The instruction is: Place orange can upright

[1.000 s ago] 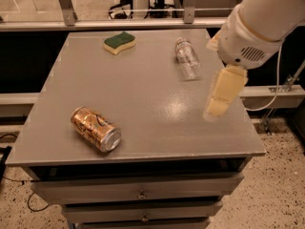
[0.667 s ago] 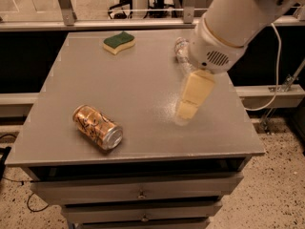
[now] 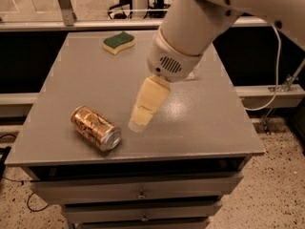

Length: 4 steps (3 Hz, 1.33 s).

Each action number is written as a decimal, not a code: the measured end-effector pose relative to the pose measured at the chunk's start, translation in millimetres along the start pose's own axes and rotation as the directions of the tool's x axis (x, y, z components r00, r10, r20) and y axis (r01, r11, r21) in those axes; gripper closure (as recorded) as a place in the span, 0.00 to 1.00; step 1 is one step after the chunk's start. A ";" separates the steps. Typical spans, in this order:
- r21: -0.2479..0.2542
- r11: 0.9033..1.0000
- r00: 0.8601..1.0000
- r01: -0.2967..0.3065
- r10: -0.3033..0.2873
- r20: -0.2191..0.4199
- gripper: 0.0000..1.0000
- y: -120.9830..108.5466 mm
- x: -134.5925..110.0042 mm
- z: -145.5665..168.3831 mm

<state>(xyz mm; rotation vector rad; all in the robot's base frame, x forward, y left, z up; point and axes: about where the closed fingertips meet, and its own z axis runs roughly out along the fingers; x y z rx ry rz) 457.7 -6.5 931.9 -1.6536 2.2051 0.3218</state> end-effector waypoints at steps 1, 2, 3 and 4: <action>0.003 1.000 1.000 -0.022 0.022 0.021 0.00 14.7 -26.2 18.5; 0.015 0.999 0.999 -0.049 0.048 0.025 0.00 24.6 -51.9 46.9; 0.028 0.996 0.997 -0.080 0.080 0.017 0.00 27.7 -74.3 70.5; 0.046 0.993 0.994 -0.113 0.113 -0.002 0.00 26.5 -91.0 94.4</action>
Offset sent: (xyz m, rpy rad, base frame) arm 0.0021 0.1154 -0.0459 0.0274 0.0101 -0.1079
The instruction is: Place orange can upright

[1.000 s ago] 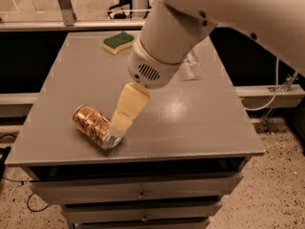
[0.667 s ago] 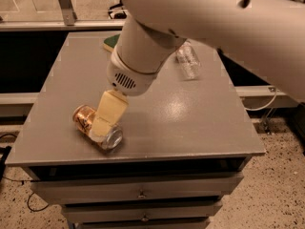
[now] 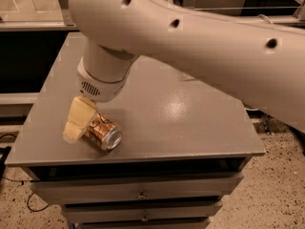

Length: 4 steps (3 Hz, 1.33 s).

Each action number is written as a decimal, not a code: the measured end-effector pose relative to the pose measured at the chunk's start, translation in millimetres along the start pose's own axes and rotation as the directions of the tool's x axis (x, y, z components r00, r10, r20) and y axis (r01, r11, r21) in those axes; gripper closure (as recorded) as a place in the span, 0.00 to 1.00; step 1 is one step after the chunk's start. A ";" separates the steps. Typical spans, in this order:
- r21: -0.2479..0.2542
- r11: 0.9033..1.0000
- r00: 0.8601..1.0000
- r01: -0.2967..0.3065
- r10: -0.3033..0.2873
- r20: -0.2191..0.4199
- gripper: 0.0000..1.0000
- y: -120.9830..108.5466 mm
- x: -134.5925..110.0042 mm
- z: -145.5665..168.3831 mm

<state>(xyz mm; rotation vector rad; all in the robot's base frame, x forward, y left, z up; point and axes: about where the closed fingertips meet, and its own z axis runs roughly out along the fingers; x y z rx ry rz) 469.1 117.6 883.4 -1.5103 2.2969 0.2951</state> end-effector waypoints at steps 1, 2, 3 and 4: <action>0.021 0.999 0.999 -0.035 0.036 -0.019 0.00 -2.8 -9.1 20.4; 0.038 0.996 0.996 -0.082 0.083 -0.043 0.02 -9.2 -13.6 42.2; 0.046 0.993 0.992 -0.107 0.110 -0.061 0.24 -14.9 -11.4 54.4; 0.059 0.990 0.990 -0.130 0.133 -0.055 0.54 -23.3 -10.7 54.1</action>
Offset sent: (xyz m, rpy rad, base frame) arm 0.0302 0.0336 -0.0456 -0.0469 0.0324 -0.1247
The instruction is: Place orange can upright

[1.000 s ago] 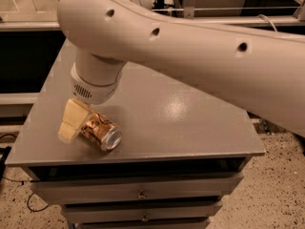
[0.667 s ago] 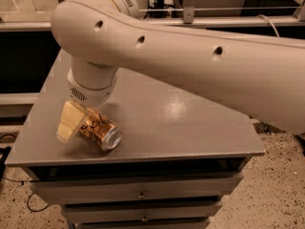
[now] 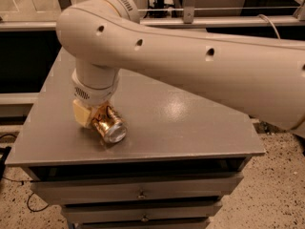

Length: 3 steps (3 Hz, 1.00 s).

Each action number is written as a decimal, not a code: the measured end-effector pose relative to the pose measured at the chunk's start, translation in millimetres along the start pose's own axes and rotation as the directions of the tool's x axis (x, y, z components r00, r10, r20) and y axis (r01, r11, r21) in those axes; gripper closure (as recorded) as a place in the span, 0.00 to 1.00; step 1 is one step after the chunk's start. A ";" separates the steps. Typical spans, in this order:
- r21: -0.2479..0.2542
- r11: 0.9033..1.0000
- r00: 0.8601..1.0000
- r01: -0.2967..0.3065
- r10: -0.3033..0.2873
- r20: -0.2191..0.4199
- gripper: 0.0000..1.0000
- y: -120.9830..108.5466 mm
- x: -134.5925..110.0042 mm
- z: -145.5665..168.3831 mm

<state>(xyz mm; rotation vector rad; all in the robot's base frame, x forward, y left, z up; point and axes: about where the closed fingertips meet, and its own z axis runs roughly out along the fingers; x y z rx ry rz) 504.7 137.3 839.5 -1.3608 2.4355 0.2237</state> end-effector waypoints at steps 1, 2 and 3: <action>0.001 1.000 1.000 -0.007 0.007 0.023 0.78 -4.5 -3.6 -7.2; -0.020 0.999 0.995 0.033 -0.031 0.100 0.99 -7.4 -21.5 -27.1; -0.075 0.992 0.962 0.105 -0.082 0.260 1.00 -13.8 -51.5 -57.1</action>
Offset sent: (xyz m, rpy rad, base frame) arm 0.0251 0.0179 0.0926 0.2393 -0.1211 0.1424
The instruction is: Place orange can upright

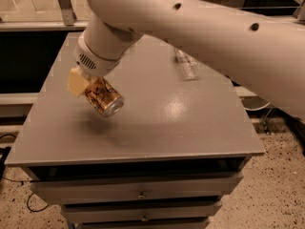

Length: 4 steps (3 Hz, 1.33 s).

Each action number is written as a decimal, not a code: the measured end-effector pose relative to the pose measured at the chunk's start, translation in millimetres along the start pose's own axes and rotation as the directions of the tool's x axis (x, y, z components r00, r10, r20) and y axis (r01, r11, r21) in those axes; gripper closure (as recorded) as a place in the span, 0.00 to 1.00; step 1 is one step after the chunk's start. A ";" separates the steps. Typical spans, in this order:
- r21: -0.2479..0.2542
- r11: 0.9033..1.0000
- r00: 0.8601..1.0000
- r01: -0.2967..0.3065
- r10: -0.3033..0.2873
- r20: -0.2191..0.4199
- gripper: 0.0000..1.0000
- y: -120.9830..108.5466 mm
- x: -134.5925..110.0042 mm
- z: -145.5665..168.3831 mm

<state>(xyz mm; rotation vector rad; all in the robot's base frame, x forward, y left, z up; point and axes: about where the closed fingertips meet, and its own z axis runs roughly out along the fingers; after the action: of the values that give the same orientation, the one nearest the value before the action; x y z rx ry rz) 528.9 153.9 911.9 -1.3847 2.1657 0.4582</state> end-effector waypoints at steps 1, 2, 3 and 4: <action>-0.078 0.996 0.985 0.048 -0.034 0.171 1.00 -7.0 -26.7 -23.3; -0.146 0.983 0.947 0.108 -0.058 0.315 1.00 -14.2 -33.6 -40.6; -0.178 0.966 0.902 0.186 -0.097 0.420 1.00 -30.2 -19.4 -56.6; -0.171 0.939 0.836 0.298 -0.170 0.522 1.00 -48.7 -0.5 -73.8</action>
Offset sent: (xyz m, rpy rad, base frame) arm 0.0157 -0.0403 0.0737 0.4442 -0.3780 0.5582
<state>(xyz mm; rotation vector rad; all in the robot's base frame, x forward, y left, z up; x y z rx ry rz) 555.1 94.1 971.5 -1.4413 1.5307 0.9047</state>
